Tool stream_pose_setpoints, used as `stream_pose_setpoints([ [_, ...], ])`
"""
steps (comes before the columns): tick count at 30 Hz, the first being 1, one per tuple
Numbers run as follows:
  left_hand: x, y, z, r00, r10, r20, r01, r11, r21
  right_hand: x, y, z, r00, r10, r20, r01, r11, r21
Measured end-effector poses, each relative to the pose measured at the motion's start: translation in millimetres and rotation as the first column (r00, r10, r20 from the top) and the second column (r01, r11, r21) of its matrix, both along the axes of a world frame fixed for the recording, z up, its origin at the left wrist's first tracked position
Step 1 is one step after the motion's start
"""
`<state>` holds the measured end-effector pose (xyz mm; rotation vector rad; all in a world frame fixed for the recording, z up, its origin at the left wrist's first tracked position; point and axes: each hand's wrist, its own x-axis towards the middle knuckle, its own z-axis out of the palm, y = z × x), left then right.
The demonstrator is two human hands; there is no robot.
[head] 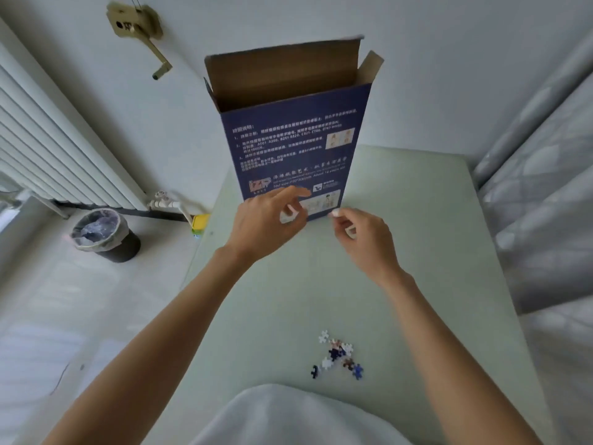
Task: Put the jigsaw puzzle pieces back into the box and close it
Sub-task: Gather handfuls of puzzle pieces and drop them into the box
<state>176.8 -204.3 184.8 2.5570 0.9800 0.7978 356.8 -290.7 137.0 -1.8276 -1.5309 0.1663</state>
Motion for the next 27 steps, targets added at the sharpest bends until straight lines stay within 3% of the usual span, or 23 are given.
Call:
stream_pose_setpoints([
  [4,-14,-43,-55,0.937,-0.058,-0.343,-0.079,0.925,-0.373,-1,-77,-65,0.99,-0.038,-0.133,-0.003,0.955,-0.297],
  [10,-33,-116,-137,0.895,-0.04,-0.444,-0.246,0.786,-0.567,-6,-156,-126,0.989,-0.08,-0.122,-0.016,0.771,-0.637],
  [17,-29,-179,-201,0.903,0.029,-0.428,-0.304,0.748,-0.59,-29,-194,-169,0.998,-0.051,0.028,0.057,0.759,-0.648],
  [21,-25,-184,-215,0.907,0.013,-0.421,-0.286,0.753,-0.593,-32,-195,-179,0.993,-0.11,-0.036,0.068,0.808,-0.586],
  [27,-22,-182,-225,0.901,-0.021,-0.434,-0.261,0.772,-0.58,-28,-195,-181,0.99,-0.135,-0.035,0.08,0.755,-0.651],
])
